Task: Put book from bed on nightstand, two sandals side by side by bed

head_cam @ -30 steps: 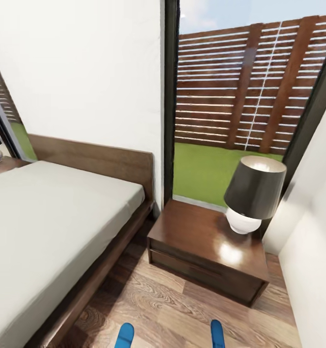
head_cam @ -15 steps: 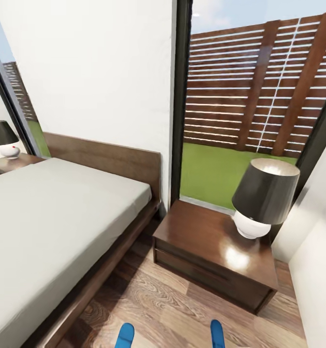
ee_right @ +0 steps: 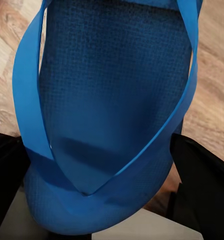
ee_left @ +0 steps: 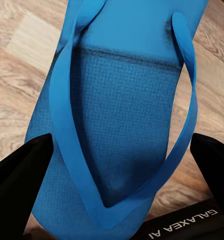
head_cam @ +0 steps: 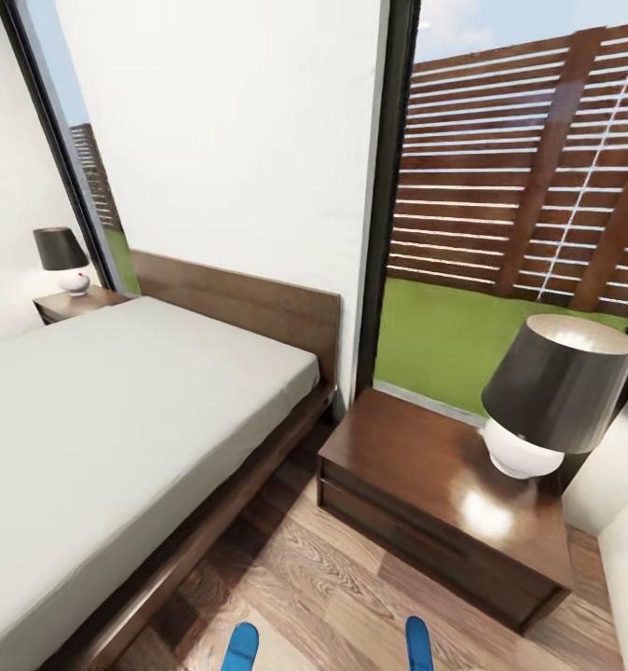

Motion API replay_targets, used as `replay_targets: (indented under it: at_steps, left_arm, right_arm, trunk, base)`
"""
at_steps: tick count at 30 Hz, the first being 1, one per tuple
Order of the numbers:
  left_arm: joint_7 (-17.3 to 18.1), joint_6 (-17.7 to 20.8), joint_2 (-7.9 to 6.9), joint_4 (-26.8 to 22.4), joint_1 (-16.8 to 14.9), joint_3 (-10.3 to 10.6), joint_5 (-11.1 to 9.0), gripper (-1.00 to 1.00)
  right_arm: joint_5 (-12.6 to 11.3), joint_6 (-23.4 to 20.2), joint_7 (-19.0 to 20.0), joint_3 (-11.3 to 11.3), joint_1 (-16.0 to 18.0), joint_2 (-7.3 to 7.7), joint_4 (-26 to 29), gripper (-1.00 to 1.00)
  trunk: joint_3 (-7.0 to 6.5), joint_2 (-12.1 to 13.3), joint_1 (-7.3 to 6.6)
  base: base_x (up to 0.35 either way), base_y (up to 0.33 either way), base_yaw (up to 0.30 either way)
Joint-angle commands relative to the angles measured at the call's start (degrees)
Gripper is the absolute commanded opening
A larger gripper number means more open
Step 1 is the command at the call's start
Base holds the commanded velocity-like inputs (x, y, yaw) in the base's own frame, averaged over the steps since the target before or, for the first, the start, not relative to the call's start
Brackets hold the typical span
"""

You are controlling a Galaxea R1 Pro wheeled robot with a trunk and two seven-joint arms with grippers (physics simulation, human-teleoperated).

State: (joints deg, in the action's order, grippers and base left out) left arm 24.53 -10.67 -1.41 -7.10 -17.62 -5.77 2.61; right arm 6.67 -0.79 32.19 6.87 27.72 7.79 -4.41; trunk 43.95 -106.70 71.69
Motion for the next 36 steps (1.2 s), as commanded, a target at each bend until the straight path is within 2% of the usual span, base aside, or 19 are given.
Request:
replay_targets:
  at_steps: [1,25,36]
  left_arm:
    - [0.3,-0.1,0.01,0.1,0.0,-0.5,0.3,-1.0]
    - [0.3,-0.1,0.01,0.1,0.0,-0.4,0.3,-1.0]
    - [0.3,-0.1,0.01,0.1,0.0,-0.4,0.3,-1.0]
  right_arm:
    - [0.5,-0.1,0.1,0.5,0.1,0.04,-0.1,-1.0]
    - [0.5,-0.1,0.2,0.5,0.1,0.04,-0.1,-1.0]
    - [0.5,-0.1,0.2,0.5,0.1,0.04,-0.1,-1.0]
  trunk:
    - [0.05,0.0,-0.01]
    - [0.05,0.0,-0.01]
    - [0.05,0.0,-0.01]
  base:
    - [0.0,0.0,0.292]
    - [0.0,0.0,0.291]
    - [-0.038,-0.029,0.049]
